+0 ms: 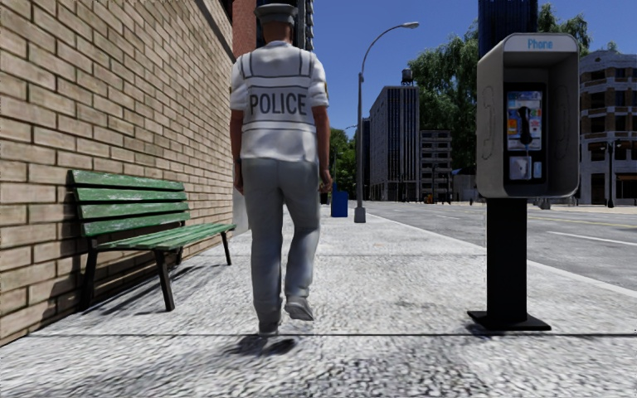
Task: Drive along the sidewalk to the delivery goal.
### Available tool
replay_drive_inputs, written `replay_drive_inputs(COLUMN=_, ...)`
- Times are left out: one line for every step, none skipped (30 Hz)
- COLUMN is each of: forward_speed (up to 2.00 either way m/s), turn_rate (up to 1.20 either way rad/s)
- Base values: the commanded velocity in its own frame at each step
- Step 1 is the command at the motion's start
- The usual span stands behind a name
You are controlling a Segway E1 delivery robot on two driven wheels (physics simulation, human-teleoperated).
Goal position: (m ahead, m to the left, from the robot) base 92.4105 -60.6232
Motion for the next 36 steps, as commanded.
replay_drive_inputs(forward_speed=1.70, turn_rate=0.00)
replay_drive_inputs(forward_speed=1.70, turn_rate=0.00)
replay_drive_inputs(forward_speed=1.70, turn_rate=0.00)
replay_drive_inputs(forward_speed=1.70, turn_rate=0.00)
replay_drive_inputs(forward_speed=1.70, turn_rate=0.00)
replay_drive_inputs(forward_speed=1.70, turn_rate=0.00)
replay_drive_inputs(forward_speed=1.70, turn_rate=-0.12)
replay_drive_inputs(forward_speed=1.72, turn_rate=-0.46)
replay_drive_inputs(forward_speed=1.75, turn_rate=-0.65)
replay_drive_inputs(forward_speed=1.78, turn_rate=-0.73)
replay_drive_inputs(forward_speed=1.78, turn_rate=-0.73)
replay_drive_inputs(forward_speed=1.83, turn_rate=-0.83)
replay_drive_inputs(forward_speed=1.90, turn_rate=-0.86)
replay_drive_inputs(forward_speed=1.93, turn_rate=-0.87)
replay_drive_inputs(forward_speed=1.94, turn_rate=-0.87)
replay_drive_inputs(forward_speed=1.94, turn_rate=-0.87)
replay_drive_inputs(forward_speed=1.95, turn_rate=-0.87)
replay_drive_inputs(forward_speed=1.95, turn_rate=-0.87)
replay_drive_inputs(forward_speed=1.95, turn_rate=-0.88)
replay_drive_inputs(forward_speed=1.95, turn_rate=-0.88)
replay_drive_inputs(forward_speed=1.95, turn_rate=-0.88)
replay_drive_inputs(forward_speed=1.95, turn_rate=-0.88)
replay_drive_inputs(forward_speed=1.95, turn_rate=-0.88)
replay_drive_inputs(forward_speed=1.95, turn_rate=-0.88)
replay_drive_inputs(forward_speed=1.95, turn_rate=-0.88)
replay_drive_inputs(forward_speed=1.95, turn_rate=-0.88)
replay_drive_inputs(forward_speed=1.95, turn_rate=-0.82)
replay_drive_inputs(forward_speed=1.95, turn_rate=-0.82)
replay_drive_inputs(forward_speed=1.95, turn_rate=-0.04)
replay_drive_inputs(forward_speed=1.95, turn_rate=0.00)
replay_drive_inputs(forward_speed=1.95, turn_rate=0.00)
replay_drive_inputs(forward_speed=1.95, turn_rate=0.00)
replay_drive_inputs(forward_speed=1.95, turn_rate=0.00)
replay_drive_inputs(forward_speed=1.95, turn_rate=0.00)
replay_drive_inputs(forward_speed=1.95, turn_rate=0.00)
replay_drive_inputs(forward_speed=1.95, turn_rate=0.00)
